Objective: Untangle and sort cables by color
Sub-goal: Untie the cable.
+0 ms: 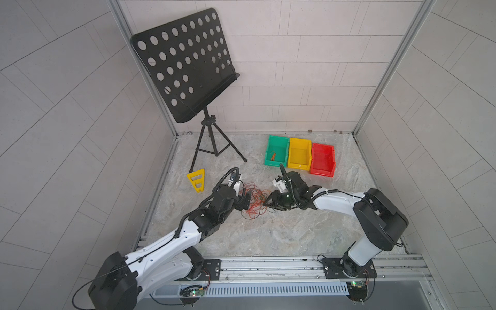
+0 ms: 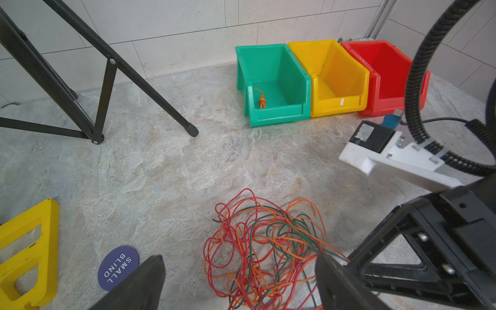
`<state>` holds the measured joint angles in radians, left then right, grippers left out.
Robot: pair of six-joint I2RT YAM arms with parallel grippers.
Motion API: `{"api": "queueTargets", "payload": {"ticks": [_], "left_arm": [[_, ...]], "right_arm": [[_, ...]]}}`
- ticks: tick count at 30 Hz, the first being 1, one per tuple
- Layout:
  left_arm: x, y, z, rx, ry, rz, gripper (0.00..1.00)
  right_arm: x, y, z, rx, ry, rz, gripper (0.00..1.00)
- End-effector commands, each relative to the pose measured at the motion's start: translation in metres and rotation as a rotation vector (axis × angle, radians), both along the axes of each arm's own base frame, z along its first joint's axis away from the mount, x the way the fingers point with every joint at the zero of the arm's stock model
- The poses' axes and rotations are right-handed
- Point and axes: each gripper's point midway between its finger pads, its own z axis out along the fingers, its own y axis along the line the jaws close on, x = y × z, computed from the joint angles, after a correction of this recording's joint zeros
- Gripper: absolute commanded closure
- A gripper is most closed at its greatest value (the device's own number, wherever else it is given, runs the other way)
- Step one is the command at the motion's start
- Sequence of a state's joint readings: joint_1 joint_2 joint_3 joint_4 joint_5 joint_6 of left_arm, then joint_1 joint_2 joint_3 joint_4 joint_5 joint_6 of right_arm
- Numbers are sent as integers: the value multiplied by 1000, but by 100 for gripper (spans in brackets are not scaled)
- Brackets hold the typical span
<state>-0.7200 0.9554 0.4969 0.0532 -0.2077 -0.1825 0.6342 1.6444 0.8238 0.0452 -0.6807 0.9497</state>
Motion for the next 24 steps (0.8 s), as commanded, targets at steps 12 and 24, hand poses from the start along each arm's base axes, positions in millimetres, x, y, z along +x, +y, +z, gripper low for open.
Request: {"api": "queueTargets", "payload": {"ticks": [12, 24], "left_arm": [[2, -3, 4, 8, -42, -29, 3], [9, -32, 16, -107, -28, -101, 0]], "right_arm": [[6, -3, 49, -46, -154, 79, 100], [9, -30, 137, -120, -382, 137, 100]]}}
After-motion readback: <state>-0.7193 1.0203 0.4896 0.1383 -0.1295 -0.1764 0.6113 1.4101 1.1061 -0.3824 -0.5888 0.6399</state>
